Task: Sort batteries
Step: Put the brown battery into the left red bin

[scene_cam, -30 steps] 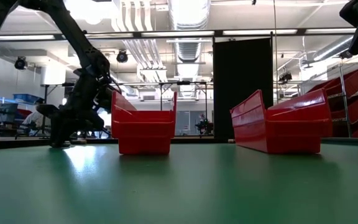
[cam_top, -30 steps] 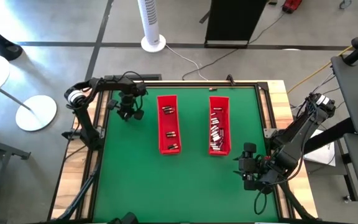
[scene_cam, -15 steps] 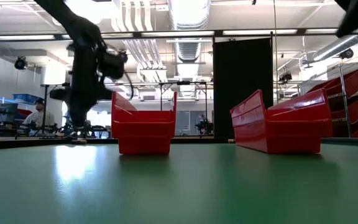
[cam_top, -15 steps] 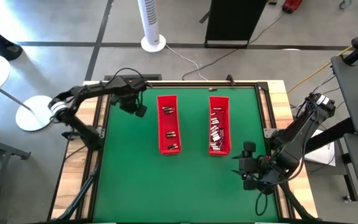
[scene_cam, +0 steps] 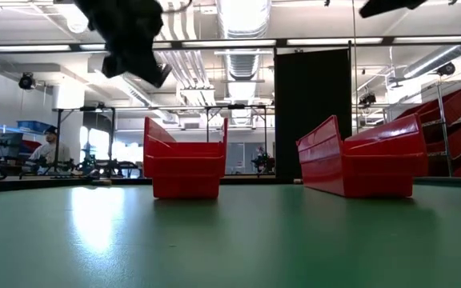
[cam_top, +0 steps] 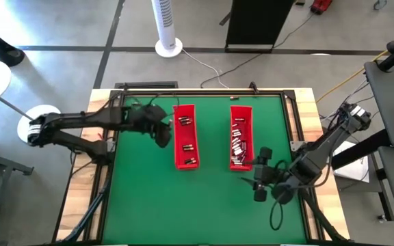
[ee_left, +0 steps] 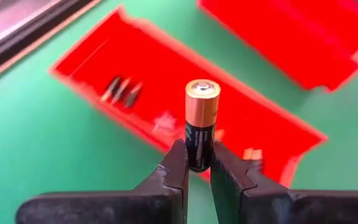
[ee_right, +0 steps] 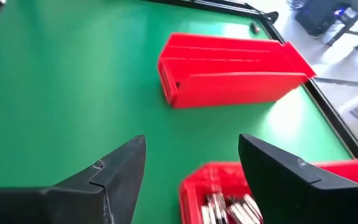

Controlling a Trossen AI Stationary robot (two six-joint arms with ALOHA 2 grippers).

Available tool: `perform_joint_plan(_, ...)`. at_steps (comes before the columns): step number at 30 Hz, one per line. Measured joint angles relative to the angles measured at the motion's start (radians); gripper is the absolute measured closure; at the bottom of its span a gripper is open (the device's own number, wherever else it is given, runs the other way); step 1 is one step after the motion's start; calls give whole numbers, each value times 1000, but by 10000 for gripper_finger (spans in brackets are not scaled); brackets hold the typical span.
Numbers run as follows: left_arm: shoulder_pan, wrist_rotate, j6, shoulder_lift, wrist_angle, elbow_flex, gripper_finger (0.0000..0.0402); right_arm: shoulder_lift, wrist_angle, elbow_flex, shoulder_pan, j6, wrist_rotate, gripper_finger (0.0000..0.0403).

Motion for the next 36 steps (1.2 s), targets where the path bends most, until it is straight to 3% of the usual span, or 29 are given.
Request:
perform_joint_plan(7, -140, -100, 23, 48, 50, 3, 378, 0, 82, 0, -68, -102, -74, 149)
perform_joint_plan(15, -118, -87, 225, 302, -37, 198, 378, 0, 48, 23, -72, -98, -85, 160)
perform_joint_plan(25, -106, 1, 401, 635, -252, 457, 377, 0, -173, 71, -52, 38, -112, 145)
perform_joint_plan(36, -106, 28, 456, 775, -299, 492, 378, 0, -247, 63, -13, 136, -157, 146)
